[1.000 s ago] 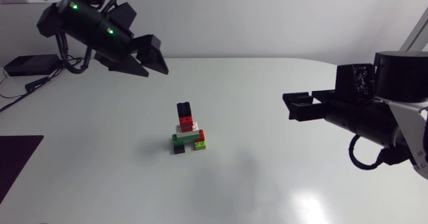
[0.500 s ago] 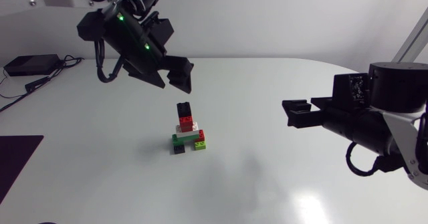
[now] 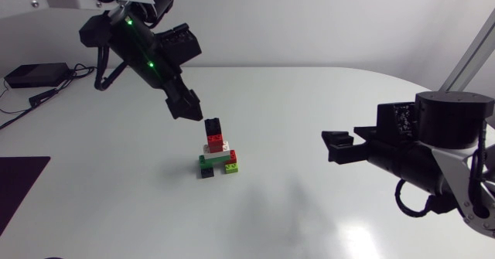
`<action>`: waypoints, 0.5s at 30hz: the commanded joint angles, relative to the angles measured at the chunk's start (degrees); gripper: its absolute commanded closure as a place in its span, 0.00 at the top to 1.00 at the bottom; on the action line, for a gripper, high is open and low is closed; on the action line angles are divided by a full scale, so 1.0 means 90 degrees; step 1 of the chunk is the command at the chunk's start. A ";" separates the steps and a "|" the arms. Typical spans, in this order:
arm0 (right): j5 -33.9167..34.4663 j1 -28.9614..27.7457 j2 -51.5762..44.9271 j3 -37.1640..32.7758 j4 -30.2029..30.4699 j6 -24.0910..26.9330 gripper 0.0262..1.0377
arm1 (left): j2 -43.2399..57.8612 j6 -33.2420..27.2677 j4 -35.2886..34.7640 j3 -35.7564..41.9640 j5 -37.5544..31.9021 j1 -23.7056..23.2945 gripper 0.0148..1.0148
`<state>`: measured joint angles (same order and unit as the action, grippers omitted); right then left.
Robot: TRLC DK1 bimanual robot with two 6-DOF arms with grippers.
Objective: Separate the duplo bricks
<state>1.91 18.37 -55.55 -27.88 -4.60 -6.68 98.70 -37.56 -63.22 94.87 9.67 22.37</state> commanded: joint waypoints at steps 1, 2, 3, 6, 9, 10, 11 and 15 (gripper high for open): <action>0.0051 0.0058 0.0020 0.0187 -0.0084 -0.0166 0.96 | 0.0001 -0.0914 -0.0163 -0.0150 0.0097 0.0151 0.96; 0.0051 0.0068 0.0020 0.0207 -0.0104 -0.0166 0.96 | -0.0009 -0.0993 -0.0163 -0.0160 0.0127 0.0219 0.96; 0.0051 0.0068 0.0020 0.0217 -0.0143 -0.0166 0.96 | 0.0001 -0.1061 -0.0202 -0.0150 0.0175 0.0298 0.95; 0.0051 0.0078 0.0020 0.0217 -0.0163 -0.0166 0.96 | 0.0010 -0.1237 -0.0358 -0.0170 0.0244 0.0532 0.94; 0.0051 0.0078 0.0049 0.0217 -0.0163 -0.0157 0.96 | 0.0147 -0.1237 -0.0358 -0.0131 0.0244 0.0688 0.93; 0.0051 0.0078 0.0088 0.0217 -0.0163 -0.0147 0.96 | 0.0245 -0.1246 -0.0358 -0.0111 0.0244 0.0708 0.92; 0.0051 0.0078 0.0127 0.0217 -0.0163 -0.0147 0.96 | 0.0303 -0.1276 -0.0358 -0.0121 0.0244 0.0718 0.90; 0.0032 0.0078 0.0254 0.0246 -0.0133 -0.0127 0.96 | 0.0518 -0.1471 -0.0358 -0.0141 0.0244 0.0678 0.90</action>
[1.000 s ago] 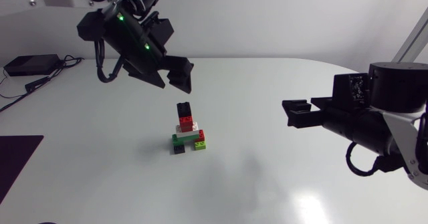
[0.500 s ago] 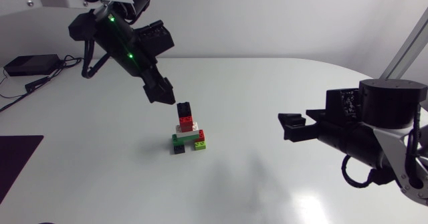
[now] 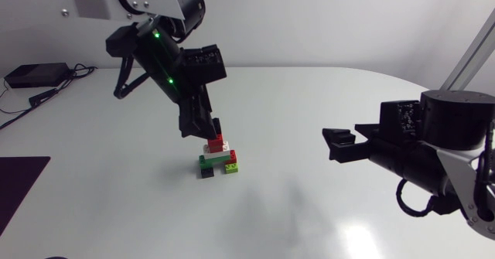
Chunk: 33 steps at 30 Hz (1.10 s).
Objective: Separate the duplo bricks
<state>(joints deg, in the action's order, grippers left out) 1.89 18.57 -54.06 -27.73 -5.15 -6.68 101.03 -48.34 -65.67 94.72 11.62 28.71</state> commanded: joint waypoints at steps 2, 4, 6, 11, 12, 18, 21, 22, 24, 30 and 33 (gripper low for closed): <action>0.0015 0.0056 0.0109 0.0239 -0.0073 -0.0127 0.96 | 0.0405 -0.0362 -0.0076 -0.0065 0.0028 -0.0114 0.90; -0.0005 0.0056 0.0118 0.0229 -0.0073 -0.0127 0.96 | 0.0551 -0.0420 -0.0076 0.0013 0.0028 -0.0182 0.90; -0.0005 0.0076 0.0118 0.0200 -0.0073 -0.0127 0.96 | 0.0630 -0.0459 -0.0076 0.0033 0.0028 -0.0211 0.88; -0.0005 0.0095 0.0128 0.0170 -0.0082 -0.0078 0.96 | 0.0717 -0.0479 -0.0076 0.0140 0.0145 -0.0280 0.67; -0.0005 0.0095 0.0128 0.0180 -0.0092 -0.0078 0.96 | 0.0717 -0.0479 -0.0076 0.0159 0.0155 -0.0290 0.65; -0.0015 0.0095 0.0089 0.0210 -0.0160 -0.0059 0.96 | 0.0727 -0.0450 -0.0076 0.0316 0.0164 -0.0280 0.58; -0.0015 0.0095 0.0089 0.0190 -0.0160 -0.0059 0.96 | 0.0796 -0.0411 -0.0076 0.0443 0.0174 -0.0280 0.57; -0.0015 0.0095 0.0089 0.0190 -0.0160 -0.0059 0.96 | 0.0825 -0.0391 -0.0076 0.0452 0.0174 -0.0270 0.50; -0.0015 0.0095 0.0089 0.0190 -0.0160 -0.0059 0.96 | 0.0864 -0.0371 -0.0086 0.0443 0.0213 -0.0241 0.47; -0.0015 0.0095 0.0138 0.0219 -0.0160 -0.0059 0.96 | 0.0942 -0.0264 -0.0155 0.0521 0.0574 -0.0290 0.31; -0.0015 0.0095 0.0138 0.0249 -0.0170 -0.0059 0.96 | 0.0922 -0.0244 -0.0164 0.0482 0.0623 -0.0309 0.30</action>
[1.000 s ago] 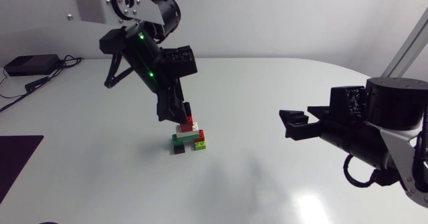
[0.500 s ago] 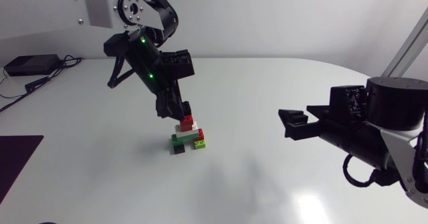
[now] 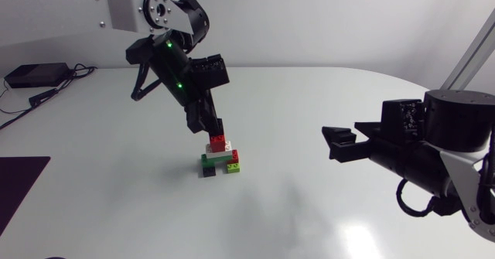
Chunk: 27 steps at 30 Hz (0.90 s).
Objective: Separate the duplo bricks
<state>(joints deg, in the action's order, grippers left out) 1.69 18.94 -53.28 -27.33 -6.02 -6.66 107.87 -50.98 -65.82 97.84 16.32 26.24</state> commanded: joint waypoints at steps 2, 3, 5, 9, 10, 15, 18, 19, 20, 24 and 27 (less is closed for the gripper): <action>0.0007 0.0054 0.0050 0.0224 -0.0083 -0.0061 0.96 | 0.0162 0.0059 -0.0147 0.0115 0.0160 -0.0074 0.27; 0.0007 0.0064 0.0050 0.0215 -0.0083 -0.0071 0.96 | 0.0162 0.0059 -0.0147 0.0115 0.0170 -0.0083 0.27; 0.0017 0.0083 0.0050 0.0224 -0.0083 -0.0081 0.96 | 0.0153 0.0069 -0.0118 0.0134 0.0199 -0.0123 0.26; 0.0017 0.0083 0.0050 0.0244 -0.0083 -0.0081 0.96 | 0.0074 0.0206 -0.0001 0.0183 0.0248 -0.0210 0.23; 0.0017 0.0083 0.0060 0.0263 -0.0083 -0.0081 0.96 | 0.0045 0.0245 0.0019 0.0193 0.0248 -0.0249 0.23; 0.0017 0.0083 0.0119 0.0312 -0.0102 -0.0081 0.96 | -0.0199 0.0713 0.0263 0.0154 0.0209 -0.0542 0.23; 0.0017 0.0083 0.0119 0.0342 -0.0190 -0.0091 0.96 | -0.0414 0.1211 0.0507 -0.0041 0.0082 -0.0650 0.23; 0.0017 0.0093 0.0099 0.0342 -0.0220 -0.0091 0.96 | -0.0453 0.1417 0.0575 -0.0071 0.0072 -0.0669 0.23; 0.0017 0.0112 0.0090 0.0342 -0.0239 -0.0100 0.96 | -0.0511 0.1543 0.0566 -0.0129 0.0052 -0.0660 0.23; 0.0066 0.0220 0.0060 0.0303 -0.0249 -0.0149 0.96 | -0.0531 0.2471 0.0634 -0.0149 -0.0143 -0.0445 0.23; 0.0124 0.0278 0.0080 0.0332 -0.0249 -0.0178 0.96 | -0.0336 0.3262 0.0614 -0.0012 -0.0436 -0.0171 0.23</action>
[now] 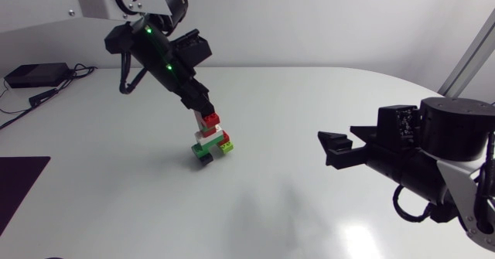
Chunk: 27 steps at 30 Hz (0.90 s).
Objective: Separate the duplo bricks
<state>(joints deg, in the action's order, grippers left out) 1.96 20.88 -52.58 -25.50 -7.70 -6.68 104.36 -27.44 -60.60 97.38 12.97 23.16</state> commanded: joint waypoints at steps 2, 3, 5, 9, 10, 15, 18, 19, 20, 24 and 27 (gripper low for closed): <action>0.0124 0.0082 0.0051 0.0167 -0.0042 -0.0176 0.96 | 0.0124 0.1047 0.0014 0.0059 -0.0279 0.0386 0.23; 0.0134 0.0082 0.0090 0.0186 -0.0023 -0.0176 0.96 | 0.0163 0.1242 0.0005 0.0068 -0.0328 0.0493 0.23; 0.0134 0.0082 0.0158 0.0216 0.0006 -0.0176 0.96 | 0.0192 0.1574 -0.0025 0.0088 -0.0435 0.0689 0.23; 0.0144 0.0072 0.0227 0.0284 -0.0003 -0.0176 0.96 | 0.0251 0.2238 -0.0044 0.0225 -0.0484 0.0982 0.23; 0.0144 0.0072 0.0227 0.0304 -0.0013 -0.0176 0.96 | 0.0251 0.2365 -0.0054 0.0244 -0.0484 0.1040 0.23; 0.0183 0.0082 0.0285 0.0382 -0.0042 -0.0176 0.96 | 0.0055 0.2746 -0.0103 0.0137 -0.0494 0.1323 0.23; 0.0183 0.0072 0.0285 0.0421 -0.0072 -0.0176 0.96 | -0.0111 0.2854 -0.0025 -0.0059 -0.0621 0.1558 0.23; 0.0193 0.0082 0.0275 0.0440 -0.0101 -0.0176 0.96 | -0.0150 0.2912 0.0034 -0.0137 -0.0689 0.1607 0.23; 0.0193 0.0082 0.0275 0.0440 -0.0140 -0.0176 0.96 | -0.0179 0.2951 0.0083 -0.0205 -0.0728 0.1655 0.23; 0.0193 0.0092 0.0266 0.0421 -0.0150 -0.0176 0.96 | -0.0306 0.3088 0.0327 -0.0576 -0.0826 0.1861 0.23; 0.0183 0.0092 0.0256 0.0431 -0.0150 -0.0176 0.96 | -0.0374 0.3176 0.0464 -0.0811 -0.0865 0.2027 0.24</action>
<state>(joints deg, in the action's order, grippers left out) 3.22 21.17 -50.39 -22.96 -8.14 -6.70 102.94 -1.15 -56.97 92.05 5.52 40.36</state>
